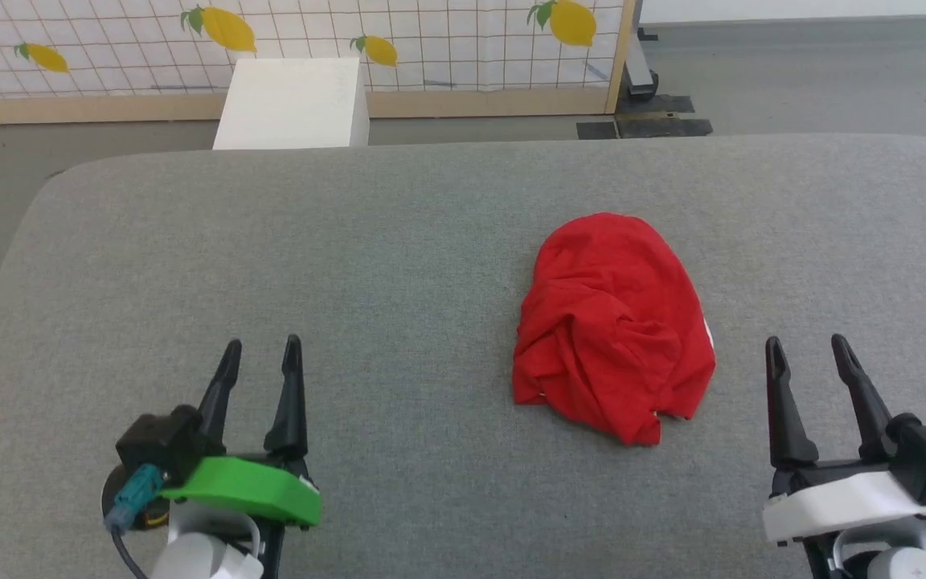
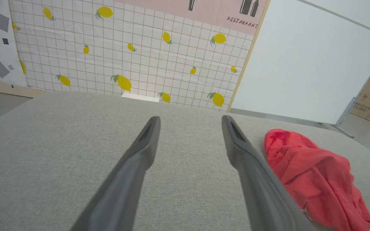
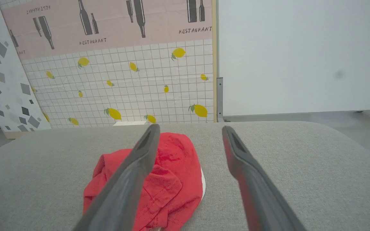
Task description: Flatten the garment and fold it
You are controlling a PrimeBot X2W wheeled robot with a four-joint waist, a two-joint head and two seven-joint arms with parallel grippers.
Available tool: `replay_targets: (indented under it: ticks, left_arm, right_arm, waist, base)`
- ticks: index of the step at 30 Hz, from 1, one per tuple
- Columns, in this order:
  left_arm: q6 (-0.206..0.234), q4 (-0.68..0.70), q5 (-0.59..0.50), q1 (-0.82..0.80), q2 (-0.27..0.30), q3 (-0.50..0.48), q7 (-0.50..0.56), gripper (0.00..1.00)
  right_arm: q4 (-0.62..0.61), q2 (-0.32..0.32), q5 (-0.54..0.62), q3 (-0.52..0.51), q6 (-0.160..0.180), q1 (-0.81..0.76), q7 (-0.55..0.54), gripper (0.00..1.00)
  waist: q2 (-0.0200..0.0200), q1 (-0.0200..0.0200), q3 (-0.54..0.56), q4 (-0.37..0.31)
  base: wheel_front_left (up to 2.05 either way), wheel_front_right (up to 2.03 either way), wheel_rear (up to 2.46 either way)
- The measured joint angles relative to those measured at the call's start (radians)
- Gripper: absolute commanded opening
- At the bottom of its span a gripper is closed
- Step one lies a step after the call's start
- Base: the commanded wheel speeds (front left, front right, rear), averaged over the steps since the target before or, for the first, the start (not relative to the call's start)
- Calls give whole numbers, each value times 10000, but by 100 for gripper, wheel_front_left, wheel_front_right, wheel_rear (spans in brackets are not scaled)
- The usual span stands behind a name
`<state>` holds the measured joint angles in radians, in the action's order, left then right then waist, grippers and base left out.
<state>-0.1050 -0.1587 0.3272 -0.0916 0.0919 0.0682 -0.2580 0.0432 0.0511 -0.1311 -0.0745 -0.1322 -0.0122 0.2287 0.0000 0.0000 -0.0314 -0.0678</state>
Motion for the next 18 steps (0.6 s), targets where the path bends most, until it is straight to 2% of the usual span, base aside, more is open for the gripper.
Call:
replay_targets:
  ticks: [18]
  left_arm:
    - [-180, 100, -403, 500, -322, -353, 0, 100]
  right_arm:
    - [196, 0, 73, 35, 0, -151, -44, 100]
  waist:
    - [0, 0, -82, 77]
  base:
    - [0, 0, 0]
